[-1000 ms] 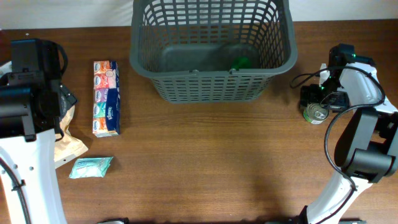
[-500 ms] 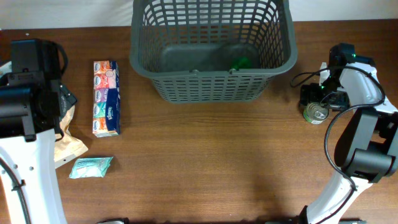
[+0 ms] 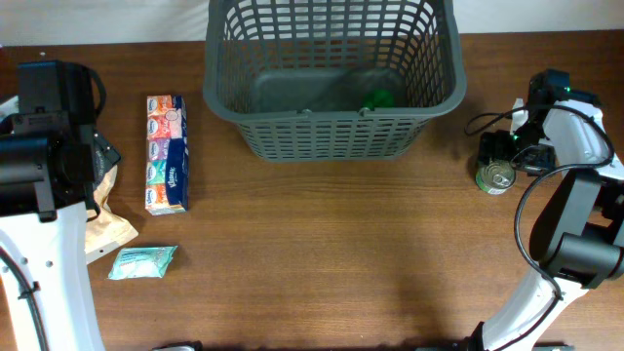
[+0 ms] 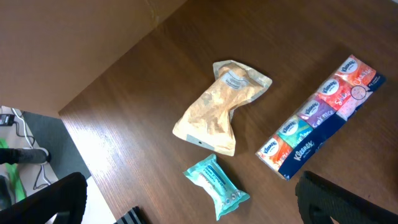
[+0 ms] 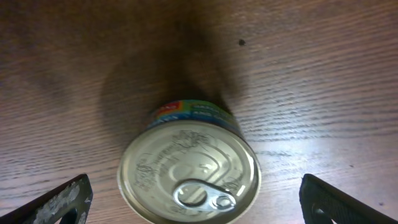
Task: Pack container
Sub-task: 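Close the right gripper around the tuna can's side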
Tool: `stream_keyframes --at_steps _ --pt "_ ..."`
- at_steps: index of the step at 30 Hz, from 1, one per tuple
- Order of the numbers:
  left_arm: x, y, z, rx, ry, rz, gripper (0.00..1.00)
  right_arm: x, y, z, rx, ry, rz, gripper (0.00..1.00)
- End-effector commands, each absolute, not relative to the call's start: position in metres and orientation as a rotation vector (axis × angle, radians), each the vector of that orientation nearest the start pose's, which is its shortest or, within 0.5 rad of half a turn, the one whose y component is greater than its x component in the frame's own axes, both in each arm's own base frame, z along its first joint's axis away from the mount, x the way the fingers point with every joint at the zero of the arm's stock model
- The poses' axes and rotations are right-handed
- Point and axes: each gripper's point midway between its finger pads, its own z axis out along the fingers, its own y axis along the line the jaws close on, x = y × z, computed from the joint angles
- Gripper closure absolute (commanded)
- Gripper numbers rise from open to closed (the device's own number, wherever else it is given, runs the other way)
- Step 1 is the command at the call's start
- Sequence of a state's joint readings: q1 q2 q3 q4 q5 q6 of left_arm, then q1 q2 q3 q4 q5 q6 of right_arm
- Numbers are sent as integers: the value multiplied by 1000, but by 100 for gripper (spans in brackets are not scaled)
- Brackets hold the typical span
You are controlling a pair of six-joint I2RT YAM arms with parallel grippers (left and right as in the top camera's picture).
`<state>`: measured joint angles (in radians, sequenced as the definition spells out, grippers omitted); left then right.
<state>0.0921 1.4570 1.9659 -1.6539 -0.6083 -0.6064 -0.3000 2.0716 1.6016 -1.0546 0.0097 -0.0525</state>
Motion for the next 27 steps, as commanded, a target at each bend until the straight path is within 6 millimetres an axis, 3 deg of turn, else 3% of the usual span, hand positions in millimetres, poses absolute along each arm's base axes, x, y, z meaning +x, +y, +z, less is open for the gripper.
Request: stream_keyframes --at_steps 1,19,27 --pt "254 123 350 -1036 2303 622 0 393 -115 42 392 3055 45 1" --pt "254 123 350 -1036 2303 622 0 386 -111 20 415 3110 78 1" --pt "254 123 350 -1036 2303 622 0 368 -105 -2 423 3155 91 1"
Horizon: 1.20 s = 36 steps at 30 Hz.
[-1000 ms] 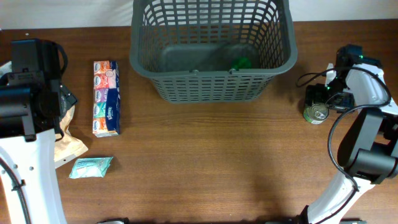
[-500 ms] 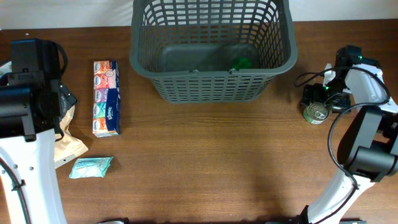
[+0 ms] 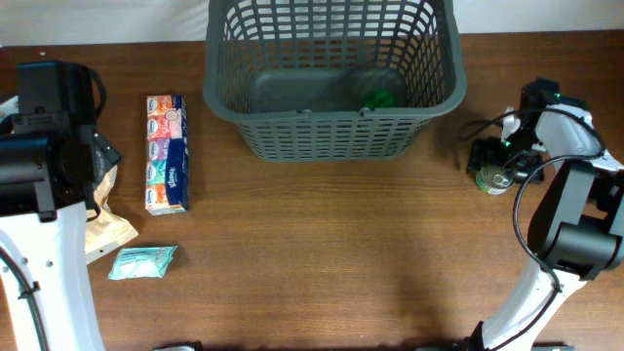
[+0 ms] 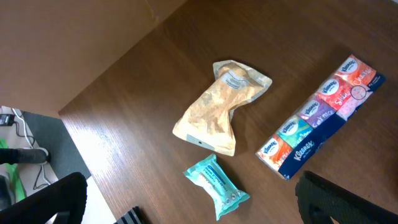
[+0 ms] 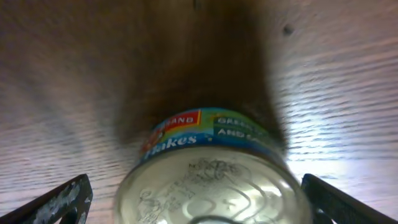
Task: Pack container
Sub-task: 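Close the right gripper around the tuna can's side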
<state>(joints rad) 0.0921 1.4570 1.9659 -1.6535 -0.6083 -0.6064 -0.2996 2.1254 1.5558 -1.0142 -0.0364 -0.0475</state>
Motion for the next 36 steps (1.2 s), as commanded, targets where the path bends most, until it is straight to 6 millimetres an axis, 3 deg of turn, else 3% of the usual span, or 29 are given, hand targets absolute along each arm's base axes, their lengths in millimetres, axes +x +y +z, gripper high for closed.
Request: stream_keyframes --at_steps 1,20,23,30,36 --pt "254 123 350 -1036 2303 622 0 366 -105 -4 424 3157 92 1" --pt "254 123 350 -1036 2303 622 0 369 -106 -10 449 3132 86 1" --pt "254 123 350 -1036 2303 622 0 371 -106 -10 464 3124 83 12" --pt "254 123 350 -1036 2303 622 0 373 -107 -10 506 3110 81 12" --pt "254 123 350 -1036 2303 622 0 372 -107 -10 506 3110 82 32"
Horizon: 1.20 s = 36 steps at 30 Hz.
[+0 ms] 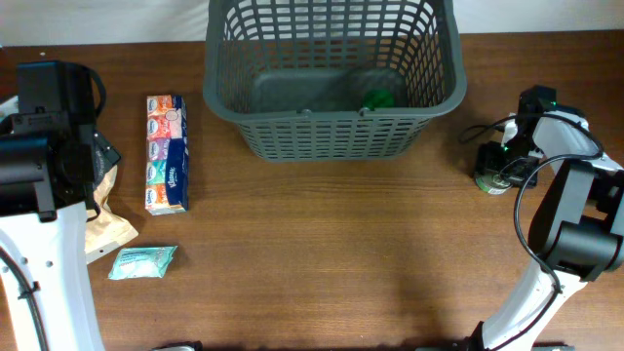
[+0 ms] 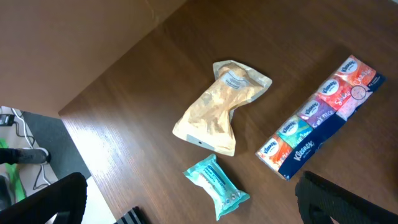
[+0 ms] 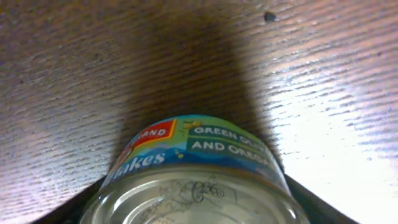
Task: Pack container
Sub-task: 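Close the right gripper around the tuna can's side, then lift the tuna can and carry it toward the basket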
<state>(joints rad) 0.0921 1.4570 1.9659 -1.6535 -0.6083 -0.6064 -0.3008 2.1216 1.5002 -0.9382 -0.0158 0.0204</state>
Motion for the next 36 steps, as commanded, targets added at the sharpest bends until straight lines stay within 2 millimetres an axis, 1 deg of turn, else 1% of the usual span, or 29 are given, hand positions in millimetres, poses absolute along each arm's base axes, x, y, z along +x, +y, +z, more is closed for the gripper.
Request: stream_keyframes --at_steps 1,3,5,8,12,13,17,20,22,23,27,29,32,36 --pt "254 123 350 -1036 2303 622 1 372 -107 -10 506 3110 82 36" --pt "254 123 350 -1036 2303 622 0 372 -107 -10 506 3110 82 41" --pt "254 123 350 -1036 2303 622 0 372 -107 -10 518 3109 82 43" --pt "254 123 350 -1036 2303 622 0 372 -107 -10 529 3107 82 49" --pt "254 123 350 -1036 2303 622 0 372 -107 -10 529 3107 82 62" --pt "254 123 350 -1036 2303 622 1 372 -107 -10 530 3108 82 68" --pt "254 123 350 -1036 2303 622 0 372 -107 -10 542 3109 82 82" --pt "254 123 350 -1036 2303 622 0 371 -107 -10 542 3109 82 88" --pt "254 123 350 -1036 2303 622 0 371 -107 -10 543 3109 82 95" --pt "254 123 350 -1036 2303 622 0 371 -107 -10 553 3109 82 96" --pt "254 123 350 -1036 2303 622 0 374 -107 -6 583 3099 81 96" --pt "254 123 350 -1036 2303 622 0 378 -109 0 581 3091 79 96" --pt "254 123 350 -1036 2303 622 0 386 -111 12 577 3076 75 96" --pt "254 123 350 -1036 2303 622 0 401 -116 37 568 3033 65 96"
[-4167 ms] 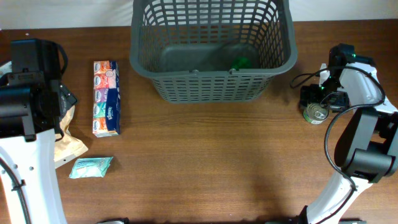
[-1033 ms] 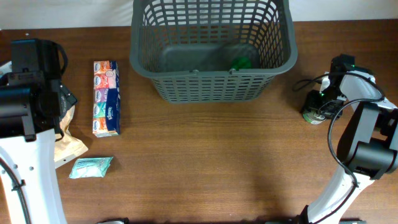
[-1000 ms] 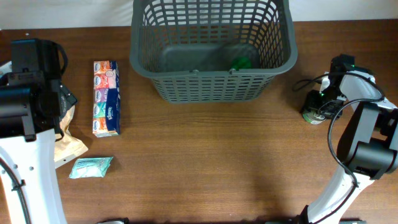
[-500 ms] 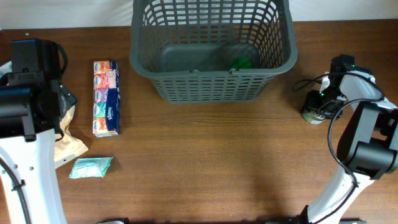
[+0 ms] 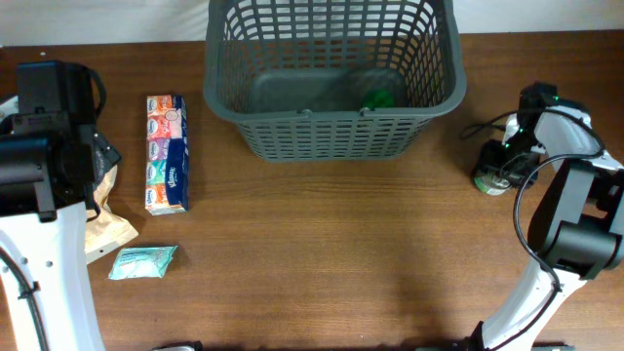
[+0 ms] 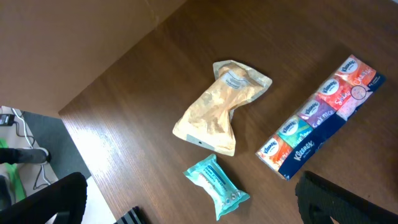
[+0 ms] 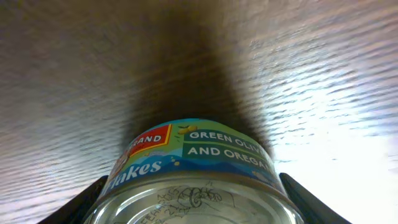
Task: Pack container
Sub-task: 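Lift the tuna can and carry it toward the basket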
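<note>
A tuna can (image 7: 196, 180) with a blue and green label stands on the table at the far right, seen in the overhead view as the can (image 5: 490, 179). My right gripper (image 7: 196, 202) is shut on it, one dark finger (image 7: 93, 194) pressed to each side. The grey slatted basket (image 5: 331, 136) stands at the top centre with a green item (image 5: 378, 97) inside. My left gripper (image 6: 189, 211) hangs open, high above the left of the table, holding nothing.
On the left lie a long tissue pack (image 5: 166, 154), a beige pouch (image 6: 219, 115) and a teal packet (image 6: 217, 183). The table's left edge and the floor show in the left wrist view. A black cable (image 5: 483, 122) loops beside the right arm.
My right gripper still clamps the can at nearly the same spot; the can sits slightly closer in the wrist view and the table behind looks blurred. The left arm has not moved.
My right gripper was wide open above the can. Then it was lower, its fingers still wide on either side of the can. Then the fingers were against the can's sides, and they still are. The left arm and left-side items stayed put.
</note>
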Tool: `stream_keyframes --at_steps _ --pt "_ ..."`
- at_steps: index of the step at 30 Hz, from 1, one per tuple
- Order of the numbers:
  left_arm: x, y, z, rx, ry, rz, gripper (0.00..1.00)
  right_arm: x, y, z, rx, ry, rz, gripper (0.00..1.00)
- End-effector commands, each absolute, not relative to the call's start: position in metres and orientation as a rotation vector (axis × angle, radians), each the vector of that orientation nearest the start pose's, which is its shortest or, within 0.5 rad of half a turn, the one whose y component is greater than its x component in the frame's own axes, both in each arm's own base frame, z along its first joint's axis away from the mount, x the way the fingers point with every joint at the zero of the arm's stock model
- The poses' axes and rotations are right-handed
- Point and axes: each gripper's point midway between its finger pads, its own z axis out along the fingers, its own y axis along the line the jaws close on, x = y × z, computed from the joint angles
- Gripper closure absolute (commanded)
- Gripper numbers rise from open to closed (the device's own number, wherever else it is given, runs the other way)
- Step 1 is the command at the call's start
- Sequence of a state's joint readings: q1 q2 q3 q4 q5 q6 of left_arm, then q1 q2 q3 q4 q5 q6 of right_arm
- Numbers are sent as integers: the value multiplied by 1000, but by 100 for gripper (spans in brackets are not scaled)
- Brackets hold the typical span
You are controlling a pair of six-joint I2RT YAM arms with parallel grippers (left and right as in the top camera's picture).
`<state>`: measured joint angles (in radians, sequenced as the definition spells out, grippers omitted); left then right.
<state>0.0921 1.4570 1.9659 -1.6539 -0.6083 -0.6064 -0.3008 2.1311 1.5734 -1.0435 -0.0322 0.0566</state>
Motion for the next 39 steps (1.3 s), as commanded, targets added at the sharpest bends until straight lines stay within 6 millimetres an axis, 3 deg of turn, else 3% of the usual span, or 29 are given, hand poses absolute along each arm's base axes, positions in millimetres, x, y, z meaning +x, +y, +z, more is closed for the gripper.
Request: stream_keyframes --at_steps 1,10,11,14,24,26,27,32,39 --pt "254 123 350 -1036 2303 622 0 406 -118 45 564 3018 62 96" --pt "254 123 350 -1036 2303 622 0 434 -146 143 613 2850 -103 96" --pt "254 123 350 -1036 2303 621 0 436 -149 164 612 2817 -111 96" --pt "254 123 350 -1036 2303 622 0 436 -149 203 608 2765 -114 96" --pt "254 123 350 -1036 2303 622 1 423 -140 304 599 2573 -99 96" --pt "254 123 350 -1036 2303 622 0 422 -133 322 574 2533 -62 96" --pt "254 123 350 -1036 2303 622 0 421 -121 340 535 2490 -11 96" --pt "254 123 350 -1036 2303 622 0 425 -86 382 440 2367 124 96" --pt "254 123 350 -1036 2303 622 0 438 -24 426 271 2225 238 96"
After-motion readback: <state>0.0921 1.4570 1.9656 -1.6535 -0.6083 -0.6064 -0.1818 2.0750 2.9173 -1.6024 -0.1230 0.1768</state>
